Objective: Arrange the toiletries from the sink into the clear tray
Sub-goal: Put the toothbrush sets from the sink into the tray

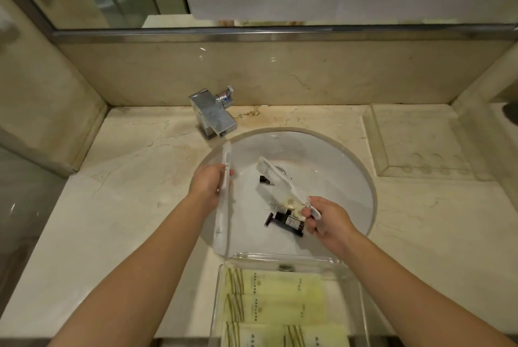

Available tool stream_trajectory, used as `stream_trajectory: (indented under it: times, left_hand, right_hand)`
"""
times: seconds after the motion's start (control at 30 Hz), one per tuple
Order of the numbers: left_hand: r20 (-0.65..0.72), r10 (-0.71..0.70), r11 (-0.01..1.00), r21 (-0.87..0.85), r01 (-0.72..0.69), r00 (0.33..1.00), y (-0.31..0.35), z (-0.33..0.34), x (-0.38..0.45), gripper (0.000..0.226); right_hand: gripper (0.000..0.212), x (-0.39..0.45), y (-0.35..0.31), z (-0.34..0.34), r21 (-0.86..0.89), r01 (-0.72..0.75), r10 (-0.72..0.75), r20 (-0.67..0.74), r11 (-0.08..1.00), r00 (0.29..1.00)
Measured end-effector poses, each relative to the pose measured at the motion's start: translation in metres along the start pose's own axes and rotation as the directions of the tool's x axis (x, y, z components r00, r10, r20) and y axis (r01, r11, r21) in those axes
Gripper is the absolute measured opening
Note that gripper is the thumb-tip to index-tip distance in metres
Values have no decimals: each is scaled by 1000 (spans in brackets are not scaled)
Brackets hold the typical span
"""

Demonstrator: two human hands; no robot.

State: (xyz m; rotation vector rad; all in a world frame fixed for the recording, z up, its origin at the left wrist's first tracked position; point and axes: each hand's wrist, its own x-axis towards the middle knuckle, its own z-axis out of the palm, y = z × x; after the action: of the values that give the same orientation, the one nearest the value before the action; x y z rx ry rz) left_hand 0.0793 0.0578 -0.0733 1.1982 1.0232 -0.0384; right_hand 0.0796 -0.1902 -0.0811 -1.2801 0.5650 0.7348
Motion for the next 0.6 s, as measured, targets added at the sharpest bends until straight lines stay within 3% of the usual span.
stream_trajectory:
  times: [0.07, 0.1, 0.17, 0.23, 0.3, 0.37, 0.43, 0.6]
  left_hand:
    - [78, -60, 998, -14, 61, 995, 6, 1, -14, 18]
    - [126, -87, 996, -5, 89, 988, 8, 0, -20, 31]
    - [219, -118, 992, 68, 106, 969, 12, 0, -31, 58]
    - [274, -139, 978, 187, 89, 951, 15, 0, -43, 66]
    - [299, -133, 955, 294, 42, 945, 18, 0, -52, 55]
    - [324, -109, 918, 394, -30, 940, 20, -3, -60, 28]
    - [353, -85, 880, 466, -96, 932, 22, -6, -68, 10]
    - [385, -57, 791, 580, -193, 921, 31, -21, -86, 15]
  right_hand:
    - [17, -10, -6, -4, 0, -17, 17, 69, 1000, 998]
    - [18, -15, -8, -6, -12, -26, 27, 100, 1000, 995]
    - [20, -26, -13, -9, -29, -55, 60, 175, 998, 983]
    - [22, -33, -17, -13, -18, -97, 98, 253, 995, 962]
    - [29, -41, -21, -17, -25, -130, 132, 319, 991, 939]
    - [35, -49, -24, -20, -55, -147, 157, 367, 988, 917]
    - [25, -57, -26, -21, -97, -142, 169, 379, 985, 910]
    - [15, -72, -28, -26, -309, -22, 124, 315, 951, 941]
